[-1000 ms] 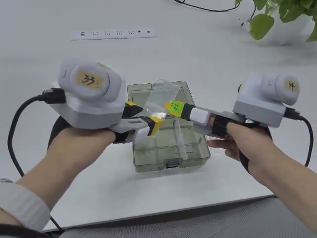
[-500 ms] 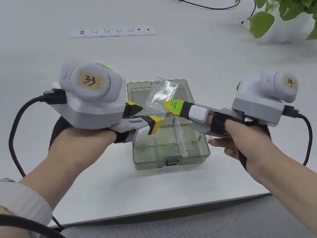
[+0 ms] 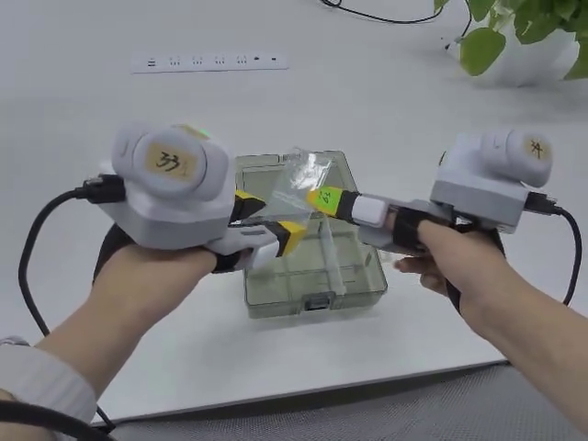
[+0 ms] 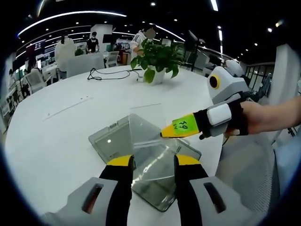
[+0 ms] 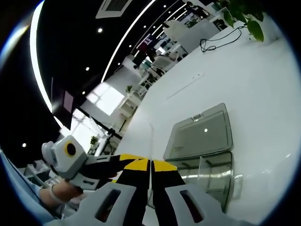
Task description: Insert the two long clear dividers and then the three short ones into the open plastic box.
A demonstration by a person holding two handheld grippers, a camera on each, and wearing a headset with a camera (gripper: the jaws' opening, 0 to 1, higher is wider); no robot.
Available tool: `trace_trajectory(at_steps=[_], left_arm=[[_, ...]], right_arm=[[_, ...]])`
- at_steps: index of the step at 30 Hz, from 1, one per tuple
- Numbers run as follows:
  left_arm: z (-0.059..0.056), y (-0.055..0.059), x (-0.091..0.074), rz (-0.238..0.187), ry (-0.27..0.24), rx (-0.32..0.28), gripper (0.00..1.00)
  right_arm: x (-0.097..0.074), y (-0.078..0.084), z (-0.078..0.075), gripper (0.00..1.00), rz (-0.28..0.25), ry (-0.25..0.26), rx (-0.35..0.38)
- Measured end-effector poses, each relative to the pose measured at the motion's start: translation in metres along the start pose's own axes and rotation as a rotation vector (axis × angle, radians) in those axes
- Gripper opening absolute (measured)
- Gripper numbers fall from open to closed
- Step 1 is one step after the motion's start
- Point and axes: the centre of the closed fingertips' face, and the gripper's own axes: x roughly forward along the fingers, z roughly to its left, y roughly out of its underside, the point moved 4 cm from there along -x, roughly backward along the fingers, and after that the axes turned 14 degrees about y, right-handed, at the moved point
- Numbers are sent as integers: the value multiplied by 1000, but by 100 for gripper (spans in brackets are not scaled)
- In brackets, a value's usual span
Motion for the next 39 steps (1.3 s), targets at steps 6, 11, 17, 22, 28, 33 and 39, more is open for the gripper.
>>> trace_trajectory(at_steps=[6, 11, 17, 22, 28, 33, 39], left_arm=[[0, 0, -2, 6, 1, 25, 49], [-1, 3, -6, 0, 2, 61, 66], [4, 8, -12, 3, -10, 83, 87], [7, 14, -17, 8, -12, 85, 100], [9, 20, -23, 10, -9, 88, 100], [12, 25, -30, -1, -14, 87, 100], [16, 33, -38, -14, -24, 94, 100]], right_arm=[[-1, -6, -6, 2, 0, 14, 4], [-4, -9, -5, 2, 12, 25, -5], [-8, -11, -5, 2, 32, 40, -19], [-10, -15, -4, 2, 56, 51, -36], [-12, -20, -1, 2, 87, 68, -59], [-13, -23, 1, 2, 130, 91, -77], [-15, -23, 4, 2, 204, 121, -101]])
